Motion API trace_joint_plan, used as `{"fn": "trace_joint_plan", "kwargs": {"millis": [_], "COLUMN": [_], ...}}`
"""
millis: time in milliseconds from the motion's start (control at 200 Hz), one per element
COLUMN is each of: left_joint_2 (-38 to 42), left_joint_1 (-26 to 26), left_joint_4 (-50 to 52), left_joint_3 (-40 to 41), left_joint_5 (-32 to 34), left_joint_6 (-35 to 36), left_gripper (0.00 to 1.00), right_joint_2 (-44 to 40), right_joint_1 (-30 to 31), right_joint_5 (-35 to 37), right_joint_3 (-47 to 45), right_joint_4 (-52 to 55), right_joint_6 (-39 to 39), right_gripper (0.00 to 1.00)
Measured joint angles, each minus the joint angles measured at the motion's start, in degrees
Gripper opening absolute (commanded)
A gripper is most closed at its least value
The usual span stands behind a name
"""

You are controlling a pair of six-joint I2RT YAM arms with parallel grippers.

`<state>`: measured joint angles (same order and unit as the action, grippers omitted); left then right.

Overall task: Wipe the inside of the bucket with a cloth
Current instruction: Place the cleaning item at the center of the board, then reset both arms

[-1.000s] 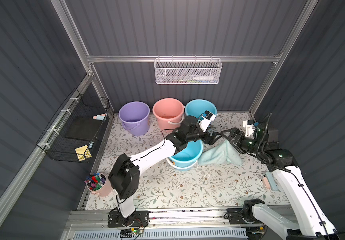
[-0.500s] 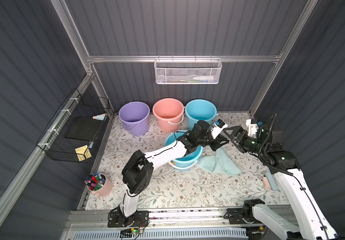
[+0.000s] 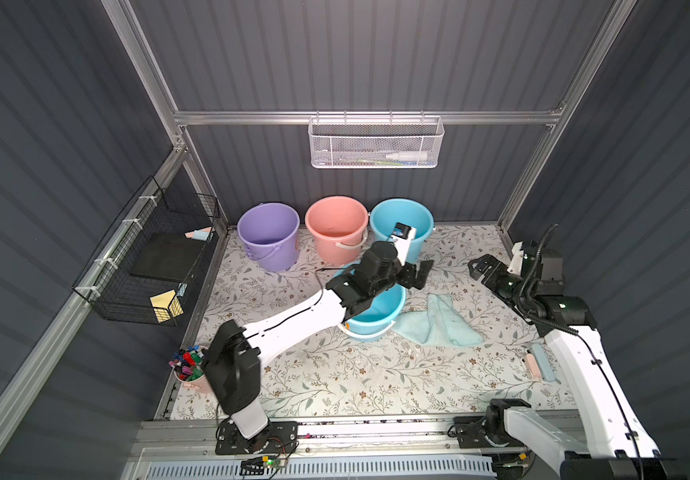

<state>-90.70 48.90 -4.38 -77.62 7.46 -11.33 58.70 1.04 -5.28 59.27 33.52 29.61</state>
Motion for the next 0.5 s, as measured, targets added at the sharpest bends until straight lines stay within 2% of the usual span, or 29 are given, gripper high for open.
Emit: {"fn": "trace_joint_plan", "kwargs": {"millis": [105, 235, 350, 500], "left_joint_2": [10.2, 18.6, 22.2, 22.0], "left_joint_1": [-5.4, -11.8, -13.8, -15.7], "left_joint_4": [0.4, 2.1, 2.9, -1.4], "left_joint_3": [8.5, 18.1, 26.1, 36.8], "left_joint_5": [10.1, 23.3, 32.5, 42.5], "left_joint_6": [-4.7, -9.3, -12.2, -12.5], "left_gripper": [0.99, 1.00, 0.99, 1.00], "right_joint_2": [1.9, 5.1, 8.2, 12.9], "right_joint_1": [-1.0, -1.8, -2.0, -2.0], "right_joint_5": [6.8, 13.8, 18.2, 21.7], "right_joint_3": [-5.4, -10.1, -13.5, -20.3], "right_joint_4": [-3.8, -9.5, -16.3, -29.3], "right_joint_6": [-4.3, -8.6, -13.0, -18.6], "right_gripper": [0.99, 0.99, 0.99, 0.99]}}
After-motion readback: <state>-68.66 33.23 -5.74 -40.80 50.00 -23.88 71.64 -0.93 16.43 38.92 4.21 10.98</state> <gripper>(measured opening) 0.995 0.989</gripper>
